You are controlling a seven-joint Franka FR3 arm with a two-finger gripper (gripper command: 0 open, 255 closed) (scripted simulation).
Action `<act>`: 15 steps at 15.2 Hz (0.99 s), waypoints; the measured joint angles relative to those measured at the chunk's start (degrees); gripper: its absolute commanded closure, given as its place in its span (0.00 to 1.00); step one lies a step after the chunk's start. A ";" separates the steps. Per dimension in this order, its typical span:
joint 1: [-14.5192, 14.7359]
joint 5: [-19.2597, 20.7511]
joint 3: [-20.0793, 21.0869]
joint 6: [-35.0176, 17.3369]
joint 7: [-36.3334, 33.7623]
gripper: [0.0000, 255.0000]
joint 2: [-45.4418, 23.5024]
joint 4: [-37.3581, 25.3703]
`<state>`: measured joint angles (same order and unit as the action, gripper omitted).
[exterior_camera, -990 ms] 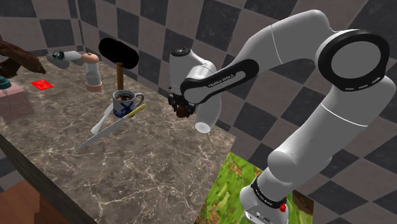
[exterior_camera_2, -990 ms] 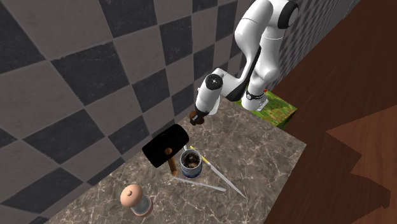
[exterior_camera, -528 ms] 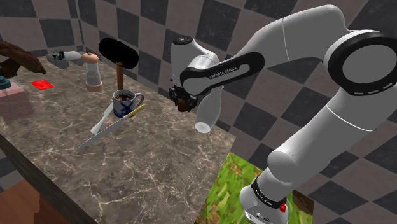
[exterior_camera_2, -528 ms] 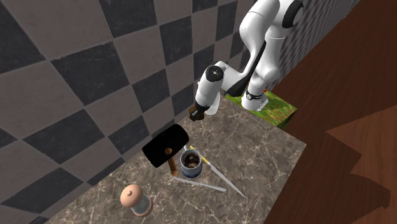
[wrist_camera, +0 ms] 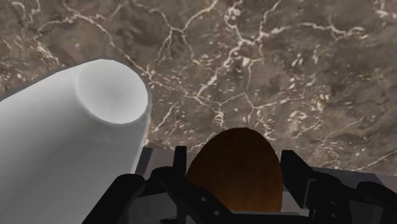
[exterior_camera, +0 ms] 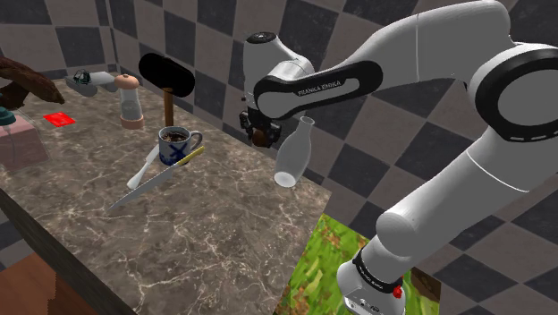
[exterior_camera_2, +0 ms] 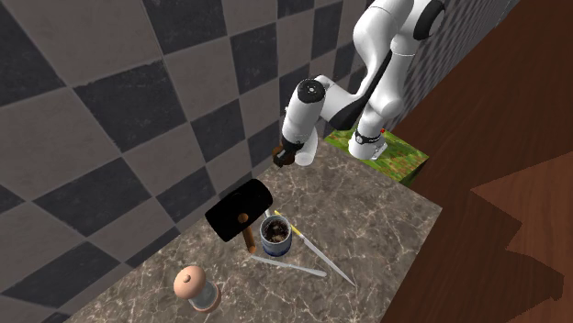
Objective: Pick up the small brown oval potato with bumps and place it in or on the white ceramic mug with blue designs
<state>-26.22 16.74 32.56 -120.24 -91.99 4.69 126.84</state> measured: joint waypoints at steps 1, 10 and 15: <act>0.02 -0.33 -0.04 0.75 0.41 1.00 0.33 -0.54; 0.18 -2.78 -0.53 6.88 3.54 1.00 3.13 -4.82; 0.23 -3.72 -0.82 10.21 5.00 1.00 4.32 -7.35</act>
<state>-25.98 13.02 31.74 -110.03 -86.99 9.01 119.49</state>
